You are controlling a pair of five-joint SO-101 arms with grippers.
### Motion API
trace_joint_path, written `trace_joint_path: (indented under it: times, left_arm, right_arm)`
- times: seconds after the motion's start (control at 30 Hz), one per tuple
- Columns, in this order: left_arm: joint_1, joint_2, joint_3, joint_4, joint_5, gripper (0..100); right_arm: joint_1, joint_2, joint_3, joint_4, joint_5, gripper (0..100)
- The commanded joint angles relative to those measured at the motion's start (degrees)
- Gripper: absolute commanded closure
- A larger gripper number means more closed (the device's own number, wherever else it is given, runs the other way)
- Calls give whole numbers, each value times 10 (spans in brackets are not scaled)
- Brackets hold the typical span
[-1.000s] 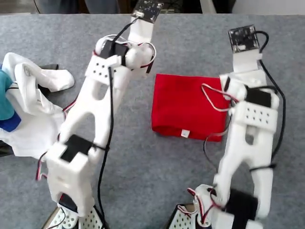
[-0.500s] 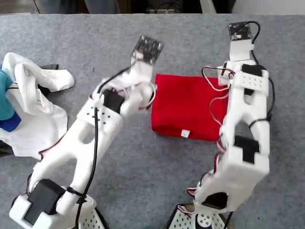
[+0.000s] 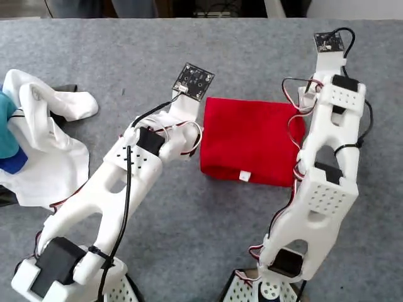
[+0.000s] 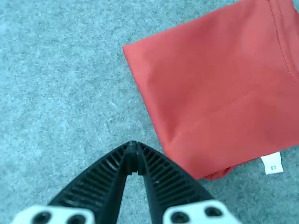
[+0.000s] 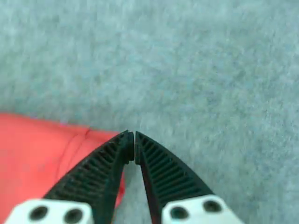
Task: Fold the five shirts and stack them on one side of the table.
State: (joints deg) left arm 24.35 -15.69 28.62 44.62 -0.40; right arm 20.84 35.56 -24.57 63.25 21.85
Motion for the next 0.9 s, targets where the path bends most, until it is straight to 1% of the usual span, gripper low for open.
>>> trace_joint_path:
  times: [0.0,0.23,0.33,0.37,0.43,0.53,0.63,0.67,0.73,0.8,0.87]
  left_arm:
    - [-16,-29,-3,-8,3,972]
    - [-75,-29,15,26,-3,972]
    - [-87,-29,48,28,-50,972]
    - [-87,-29,64,28,-69,972]
    - [-86,-29,101,24,-101,972]
    - [-85,-29,141,15,-110,972]
    - [-116,-23,180,-47,-107,971]
    - [-124,-23,194,-68,-97,971]
    - [-140,-22,223,-105,-73,971]
    - [-145,-21,259,-141,-60,971]
    - [-145,-28,283,-164,-60,971]
  right_arm:
    - [-4,-67,-57,98,-2,985]
    - [0,-173,-81,305,-2,985]
    - [-4,-209,-80,379,-7,985]
    - [-2,-220,-74,380,-15,985]
    - [11,-252,-45,380,-55,985]
    - [17,-305,41,378,-121,985]
    - [4,-357,157,374,-188,984]
    - [-1,-369,195,363,-207,984]
    - [-11,-389,277,317,-247,982]
    - [-14,-404,354,245,-290,967]
    - [-14,-412,411,184,-321,895]
